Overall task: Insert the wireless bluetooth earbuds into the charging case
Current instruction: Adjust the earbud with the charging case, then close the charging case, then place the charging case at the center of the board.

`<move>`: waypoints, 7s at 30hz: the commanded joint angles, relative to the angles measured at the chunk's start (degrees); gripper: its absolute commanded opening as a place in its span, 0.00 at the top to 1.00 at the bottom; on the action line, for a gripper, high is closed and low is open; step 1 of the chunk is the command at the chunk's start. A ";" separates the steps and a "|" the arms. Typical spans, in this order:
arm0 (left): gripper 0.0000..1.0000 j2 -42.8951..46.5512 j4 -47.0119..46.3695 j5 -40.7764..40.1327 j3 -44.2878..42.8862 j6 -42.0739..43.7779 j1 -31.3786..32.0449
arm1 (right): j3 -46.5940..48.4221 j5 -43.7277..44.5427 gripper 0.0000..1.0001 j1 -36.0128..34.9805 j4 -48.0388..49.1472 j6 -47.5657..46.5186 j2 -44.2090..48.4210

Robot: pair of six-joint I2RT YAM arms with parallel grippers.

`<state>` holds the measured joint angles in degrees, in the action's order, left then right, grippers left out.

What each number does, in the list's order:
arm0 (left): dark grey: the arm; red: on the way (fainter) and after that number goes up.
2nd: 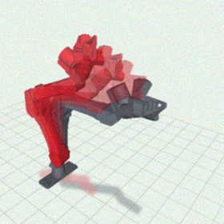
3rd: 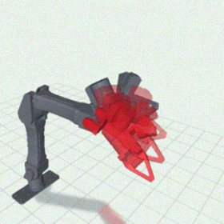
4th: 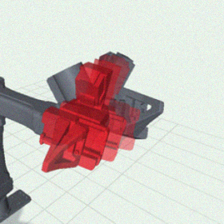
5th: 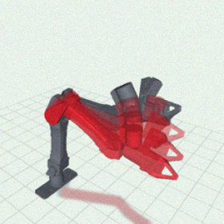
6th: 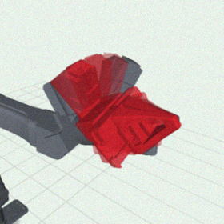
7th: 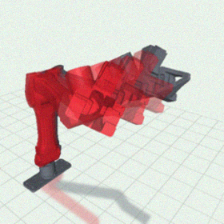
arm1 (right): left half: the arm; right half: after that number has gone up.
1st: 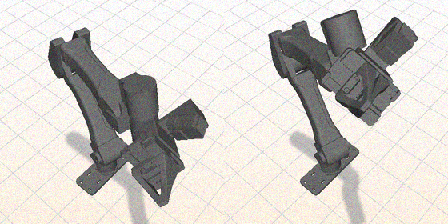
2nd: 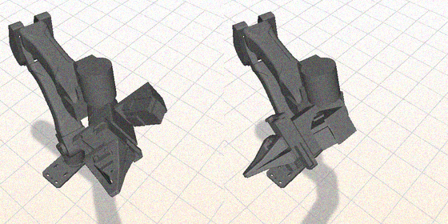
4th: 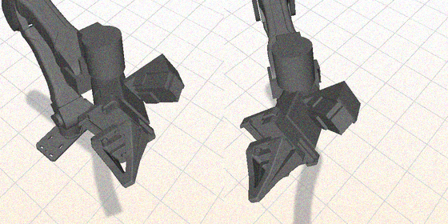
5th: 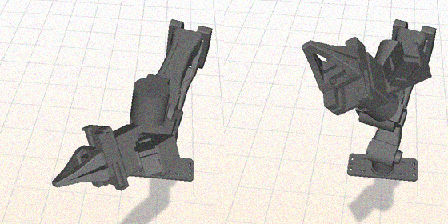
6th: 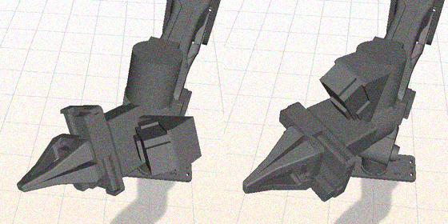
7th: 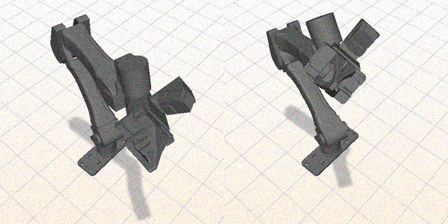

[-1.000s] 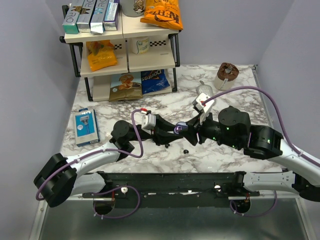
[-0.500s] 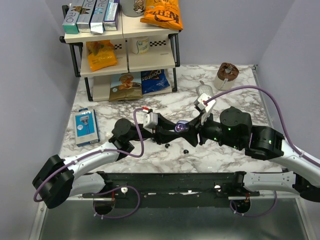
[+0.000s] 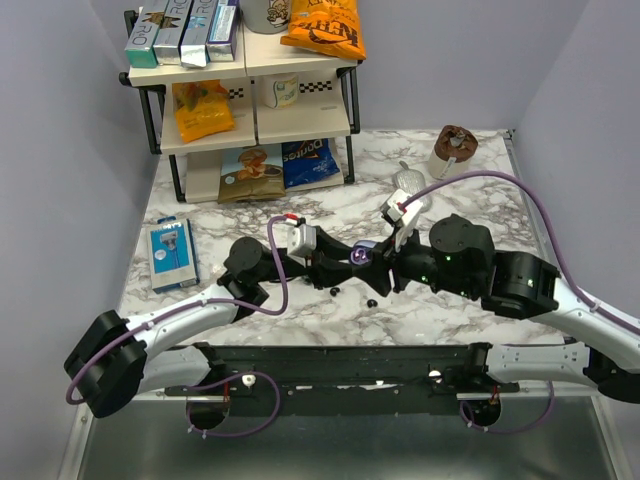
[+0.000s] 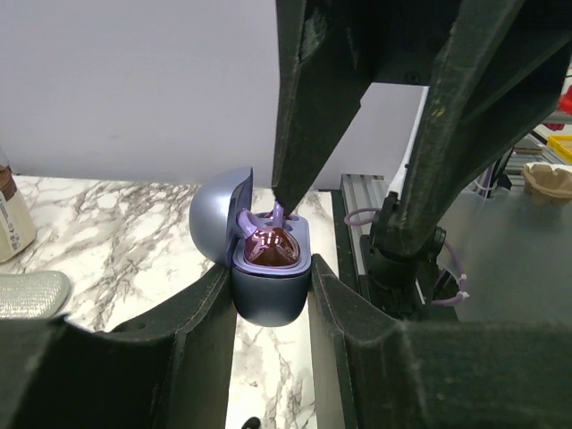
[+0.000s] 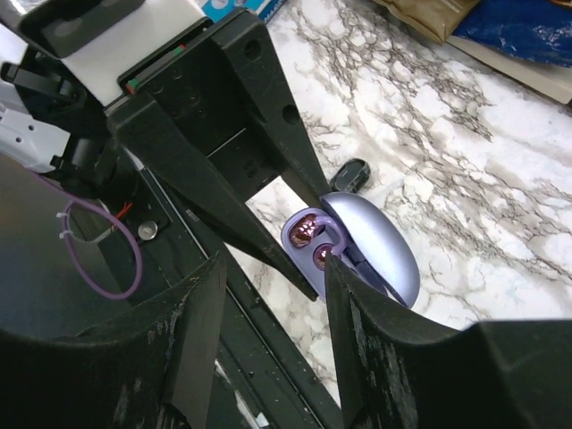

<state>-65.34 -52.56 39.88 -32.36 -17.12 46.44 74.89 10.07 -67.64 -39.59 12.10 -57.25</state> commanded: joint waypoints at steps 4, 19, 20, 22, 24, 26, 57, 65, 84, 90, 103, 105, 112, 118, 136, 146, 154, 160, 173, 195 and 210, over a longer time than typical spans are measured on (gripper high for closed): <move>1.00 1.97 -1.85 0.11 -1.39 0.69 1.02 | -0.01 3.38 0.43 0.58 -0.13 2.05 -0.14; 1.00 2.24 -1.41 -0.85 -1.30 1.57 2.34 | -1.68 7.77 0.51 1.19 2.06 4.16 1.88; 1.00 2.24 -1.24 -0.94 -1.39 1.66 2.34 | -1.68 8.82 0.53 1.19 2.06 4.34 2.06; 1.00 2.32 -1.32 -1.03 -1.39 1.83 2.61 | -1.59 9.62 0.57 1.19 1.80 4.43 1.97; 1.00 2.32 -1.23 -1.29 -1.48 1.83 2.78 | -1.68 10.41 0.58 1.19 1.54 4.86 1.88; 1.00 2.32 -0.80 -1.38 -1.57 2.18 3.13 | -1.77 11.11 0.60 1.28 1.62 5.13 1.80; 1.00 2.24 3.77 -4.37 -3.85 5.52 4.72 | -1.42 11.11 0.54 1.19 0.92 2.58 1.70; 1.00 2.41 3.60 -4.28 -3.59 5.35 4.72 | -0.36 16.12 0.53 1.19 -1.71 4.86 1.27; 1.00 2.15 5.01 -4.46 -4.20 6.40 5.51 | -0.54 14.03 0.56 1.28 -0.05 5.22 -0.58; 1.00 2.32 5.18 -4.20 -3.85 6.93 5.60 | -0.71 16.73 0.55 1.19 0.66 4.69 1.88; 1.00 1.62 5.53 -1.56 -3.76 5.88 5.68 | 0.69 11.56 0.58 1.19 1.37 3.63 2.94; 1.00 1.36 5.01 -1.03 -3.85 5.35 5.68 | 0.69 10.42 0.55 1.19 1.27 3.46 2.76; 1.00 1.36 3.51 -0.33 -3.85 3.85 5.68 | 0.08 9.80 0.54 1.28 1.36 3.63 3.73; 1.00 1.80 5.18 -1.55 -2.89 4.38 5.68 | -2.21 11.19 0.55 1.19 7.42 1.35 11.46; 1.00 2.68 4.66 -3.23 -1.30 5.79 5.86 | 3.95 19.21 0.55 1.63 -5.23 2.32 -2.16; 1.00 2.85 3.95 -6.82 -1.22 7.10 5.86 | 2.01 12.88 0.56 1.63 -5.23 1.79 -2.25; 1.00 3.12 4.21 -10.34 -1.30 8.25 5.86 | 0.69 9.98 0.57 1.72 -4.70 1.61 -1.63; 1.00 3.11 4.13 -11.84 -1.30 8.51 5.86 | 0.17 9.71 0.58 1.63 -4.79 1.61 -1.11; 1.00 -0.92 27.01 -24.39 -4.64 0.27 1.65 | -0.78 19.85 0.39 10.57 -1.54 9.95 4.25; 1.00 -43.28 45.60 -20.10 -34.95 -23.66 -14.88 | -15.74 11.91 0.39 17.36 7.95 11.81 9.61; 0.76 -50.41 55.19 -23.53 -40.68 -20.49 -14.97 | -15.48 12.70 0.39 17.36 7.51 10.58 9.97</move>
<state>-114.65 -2.02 18.59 -71.16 -39.29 31.57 59.48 22.61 -50.50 -33.06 22.92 -47.31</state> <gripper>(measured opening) 0.407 0.612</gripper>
